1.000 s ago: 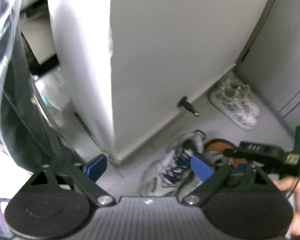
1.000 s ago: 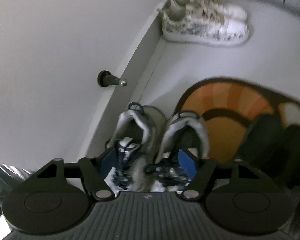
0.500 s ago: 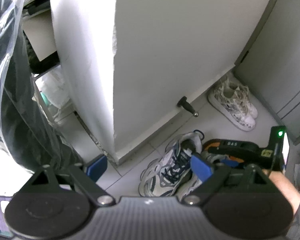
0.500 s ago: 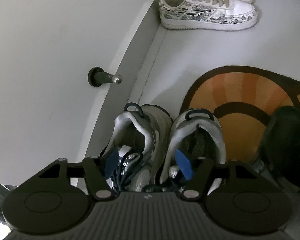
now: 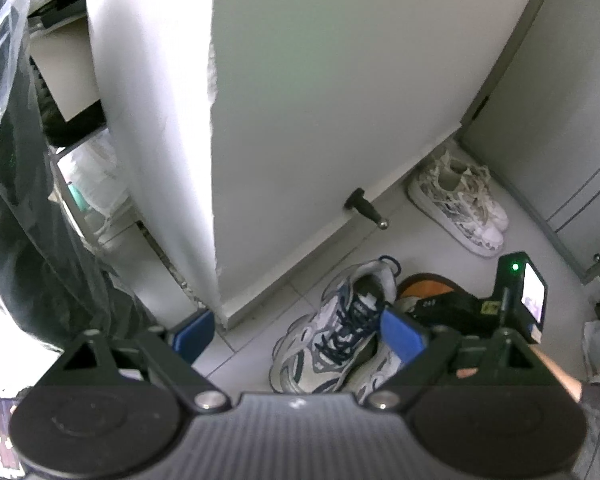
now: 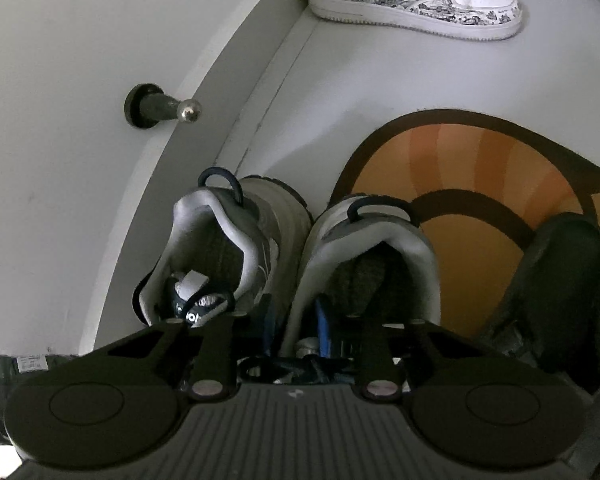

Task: Organize scattered shoes
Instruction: 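Close the right tool on both grey sneakers' heel collars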

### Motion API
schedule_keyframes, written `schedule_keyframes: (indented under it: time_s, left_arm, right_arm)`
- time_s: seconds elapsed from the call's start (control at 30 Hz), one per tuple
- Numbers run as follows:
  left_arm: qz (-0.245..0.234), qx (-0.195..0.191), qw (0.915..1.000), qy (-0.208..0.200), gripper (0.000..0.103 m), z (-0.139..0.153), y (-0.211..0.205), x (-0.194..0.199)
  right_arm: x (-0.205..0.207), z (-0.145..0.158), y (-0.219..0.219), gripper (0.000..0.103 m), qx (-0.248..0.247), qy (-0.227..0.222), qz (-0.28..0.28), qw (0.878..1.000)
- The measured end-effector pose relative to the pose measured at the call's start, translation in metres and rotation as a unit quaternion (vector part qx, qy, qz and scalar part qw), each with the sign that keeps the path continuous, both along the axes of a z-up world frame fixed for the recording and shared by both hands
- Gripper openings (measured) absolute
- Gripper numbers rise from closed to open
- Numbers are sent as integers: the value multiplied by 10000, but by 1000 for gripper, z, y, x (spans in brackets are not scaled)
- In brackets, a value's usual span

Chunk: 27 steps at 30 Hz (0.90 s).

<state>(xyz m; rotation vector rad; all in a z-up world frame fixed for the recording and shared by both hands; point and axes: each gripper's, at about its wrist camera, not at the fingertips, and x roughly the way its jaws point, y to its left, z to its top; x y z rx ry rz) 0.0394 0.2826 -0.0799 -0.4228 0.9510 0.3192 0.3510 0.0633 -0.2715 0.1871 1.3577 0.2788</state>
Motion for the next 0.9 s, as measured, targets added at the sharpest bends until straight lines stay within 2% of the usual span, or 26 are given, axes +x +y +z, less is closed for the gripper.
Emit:
schedule_keyframes:
  time_s: [0.03, 0.07, 0.1, 0.17, 0.2, 0.5, 0.53, 0.57, 0.6, 0.73, 0.9]
  left_arm:
    - [16, -13, 10000, 2, 92, -1, 1, 0]
    - [36, -33, 10000, 1, 92, -1, 2, -1]
    - [52, -49, 10000, 1, 92, -2, 2, -1]
    - [74, -72, 9999, 3, 92, -3, 4, -1]
    - [85, -81, 9999, 1, 92, -3, 5, -2]
    - [172, -134, 9998, -36, 92, -1, 11, -8]
    - [179, -141, 9997, -51, 92, -1, 11, -9]
    - [183, -149, 9997, -71, 92, 0, 12, -10]
    - [181, -152, 9997, -85, 92, 1, 12, -11]
    - [178, -141, 9996, -151, 92, 5, 12, -15]
    - [201, -155, 9995, -193, 92, 8, 13, -18]
  right_arm:
    - [0, 0, -2, 33, 68, 45, -59, 9999]
    - [1, 1, -3, 45, 175, 85, -137, 9997]
    - [3, 2, -4, 51, 321, 118, -205, 9992]
    - [4, 2, 0, 69, 450, 119, -197, 9987]
    - [4, 1, 5, 71, 411, 104, -129, 9990]
    - [11, -10, 32, 72, -287, 52, -256, 9992]
    - [12, -11, 34, 69, -362, 46, -250, 9990]
    - [12, -14, 37, 59, -544, 14, -259, 9982]
    - [12, -17, 41, 57, -710, -17, -269, 9971]
    - [11, -24, 47, 57, -906, -67, -268, 9955]
    - [13, -32, 65, 60, -1409, -77, -148, 9899]
